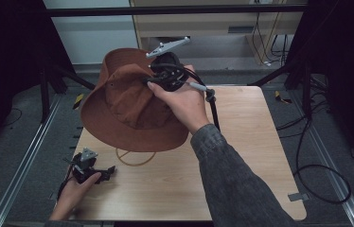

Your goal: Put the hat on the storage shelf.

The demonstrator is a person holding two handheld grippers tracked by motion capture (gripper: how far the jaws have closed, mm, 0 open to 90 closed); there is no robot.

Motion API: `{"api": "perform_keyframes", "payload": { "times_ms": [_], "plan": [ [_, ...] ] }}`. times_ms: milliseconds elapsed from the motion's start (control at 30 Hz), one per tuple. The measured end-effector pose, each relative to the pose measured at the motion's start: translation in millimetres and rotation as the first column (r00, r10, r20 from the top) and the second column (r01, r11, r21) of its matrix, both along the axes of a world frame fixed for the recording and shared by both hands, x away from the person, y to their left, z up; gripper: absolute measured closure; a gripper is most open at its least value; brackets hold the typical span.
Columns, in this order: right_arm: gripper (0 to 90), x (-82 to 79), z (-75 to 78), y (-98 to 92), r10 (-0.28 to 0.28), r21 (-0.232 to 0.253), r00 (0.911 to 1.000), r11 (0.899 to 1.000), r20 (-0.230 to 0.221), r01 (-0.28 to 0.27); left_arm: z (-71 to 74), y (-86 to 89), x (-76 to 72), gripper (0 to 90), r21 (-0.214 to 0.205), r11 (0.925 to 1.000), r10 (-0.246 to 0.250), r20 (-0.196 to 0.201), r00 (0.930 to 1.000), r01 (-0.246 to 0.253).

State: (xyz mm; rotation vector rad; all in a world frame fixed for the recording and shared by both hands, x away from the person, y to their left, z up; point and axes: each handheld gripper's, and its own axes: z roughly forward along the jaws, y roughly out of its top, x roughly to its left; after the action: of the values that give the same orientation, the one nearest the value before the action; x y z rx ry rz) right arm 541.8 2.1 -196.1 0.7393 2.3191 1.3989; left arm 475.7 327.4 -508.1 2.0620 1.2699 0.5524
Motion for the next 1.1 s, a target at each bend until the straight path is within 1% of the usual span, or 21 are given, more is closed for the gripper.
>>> {"api": "perform_keyframes", "payload": {
  "times_ms": [100,233,367,567,933,967,1100],
  "plan": [
    [88.5,3.8,-1.3,10.4,0.006,-0.001,1.0,1.0,-0.002,-0.006,0.0,0.0,0.0,0.0,0.001,1.0,-0.001,-0.001,1.0,0.001],
    [88.5,5.2,-2.6,16.2,0.01,0.002,0.9999,1.0,-0.007,-0.01,0.1,0.2,-0.1,0.0,0.002,1.0,-0.003,-0.002,1.0,0.003],
    [88.4,6.0,-5.3,24.9,0.025,-0.011,0.9996,1.0,-0.011,-0.025,0.2,0.0,-0.1,0.0,0.0,1.0,-0.002,-0.004,1.0,0.002],
    [88.4,6.5,-8.7,29.6,0.034,-0.022,0.9993,0.999,-0.016,-0.034,0.2,0.0,-0.2,0.0,0.0,1.0,-0.002,-0.004,1.0,0.002],
    [88.4,7.5,-12.6,37.7,0.048,-0.024,0.9985,0.999,-0.025,-0.049,-0.1,-0.4,-0.1,0.0,-0.006,1.0,0.002,-0.001,1.0,-0.002],
    [88.4,7.6,-13.2,38.7,0.049,-0.027,0.9985,0.998,-0.026,-0.049,0.3,0.2,-0.1,0.0,0.003,1.0,-0.006,-0.006,1.0,0.006],
    [88.4,8.5,-14.8,43.2,0.052,-0.027,0.9982,0.998,-0.029,-0.053,0.3,0.2,-0.1,0.0,0.002,1.0,-0.006,-0.006,1.0,0.006]
  ]
}}
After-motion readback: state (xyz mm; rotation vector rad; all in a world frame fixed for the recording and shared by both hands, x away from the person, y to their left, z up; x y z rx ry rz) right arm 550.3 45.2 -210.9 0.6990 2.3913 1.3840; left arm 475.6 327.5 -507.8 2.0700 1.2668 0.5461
